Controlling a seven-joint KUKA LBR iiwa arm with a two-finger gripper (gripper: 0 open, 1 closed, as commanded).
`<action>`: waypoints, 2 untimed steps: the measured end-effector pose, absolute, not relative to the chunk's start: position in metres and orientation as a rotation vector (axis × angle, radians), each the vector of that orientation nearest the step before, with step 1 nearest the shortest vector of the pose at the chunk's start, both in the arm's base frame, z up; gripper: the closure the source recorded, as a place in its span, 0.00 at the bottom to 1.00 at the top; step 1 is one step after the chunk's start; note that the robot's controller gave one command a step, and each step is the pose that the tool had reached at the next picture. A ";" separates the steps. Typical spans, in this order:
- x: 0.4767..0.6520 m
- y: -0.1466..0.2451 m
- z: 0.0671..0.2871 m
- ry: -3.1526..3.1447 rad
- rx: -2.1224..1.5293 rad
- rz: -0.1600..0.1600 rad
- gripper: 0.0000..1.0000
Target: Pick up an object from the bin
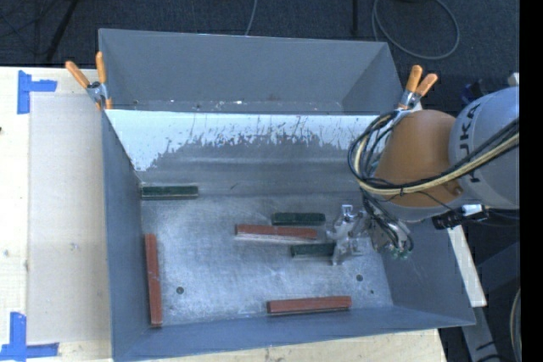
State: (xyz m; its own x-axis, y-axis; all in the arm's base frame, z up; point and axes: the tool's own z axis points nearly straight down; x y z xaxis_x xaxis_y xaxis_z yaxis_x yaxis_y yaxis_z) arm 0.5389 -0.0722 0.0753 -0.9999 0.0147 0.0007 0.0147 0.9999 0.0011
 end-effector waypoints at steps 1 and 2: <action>0.539 -0.072 0.075 -3.141 -0.022 -0.002 1.00; 0.514 -0.066 0.226 -3.142 0.016 0.001 1.00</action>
Offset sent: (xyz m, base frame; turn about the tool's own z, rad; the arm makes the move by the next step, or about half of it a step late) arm -0.0258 0.0061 0.1511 -0.0277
